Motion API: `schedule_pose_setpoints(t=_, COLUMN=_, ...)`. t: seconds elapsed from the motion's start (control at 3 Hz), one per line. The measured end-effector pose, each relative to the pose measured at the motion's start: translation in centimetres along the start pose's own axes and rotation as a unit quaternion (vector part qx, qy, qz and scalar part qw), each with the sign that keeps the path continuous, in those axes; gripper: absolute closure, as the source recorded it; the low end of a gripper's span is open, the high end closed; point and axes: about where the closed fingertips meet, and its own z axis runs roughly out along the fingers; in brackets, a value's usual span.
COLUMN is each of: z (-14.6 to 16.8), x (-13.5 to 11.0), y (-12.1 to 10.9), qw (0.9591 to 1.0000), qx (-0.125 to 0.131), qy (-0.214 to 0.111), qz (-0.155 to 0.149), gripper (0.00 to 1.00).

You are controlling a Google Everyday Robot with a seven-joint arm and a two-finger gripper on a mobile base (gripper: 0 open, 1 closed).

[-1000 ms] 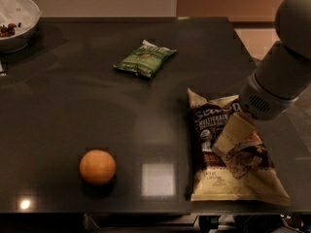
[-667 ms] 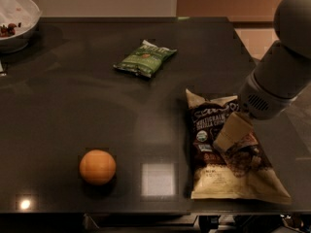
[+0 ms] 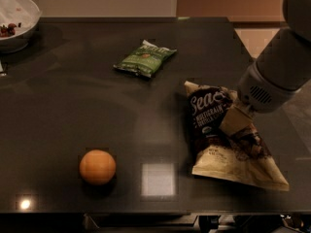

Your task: Pick brown chip bag

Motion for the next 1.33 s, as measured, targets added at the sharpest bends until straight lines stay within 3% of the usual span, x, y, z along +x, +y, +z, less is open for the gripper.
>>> schedule_pose_setpoints(t=0.33, z=-2.5, x=-1.4, y=1.0, qw=0.9994, qx=0.000, qy=-0.022, qz=-0.027, gripper=1.00)
schedule_pose_setpoints(t=1.0, z=-8.6, x=-3.5, y=1.5, qw=0.9952, qx=0.025, qy=-0.060, qz=-0.073, gripper=1.00)
schedule_pose_setpoints(t=1.33, z=-11.7, x=-4.4, y=0.4, qw=0.9912, qx=0.042, qy=-0.082, qz=-0.094, gripper=1.00)
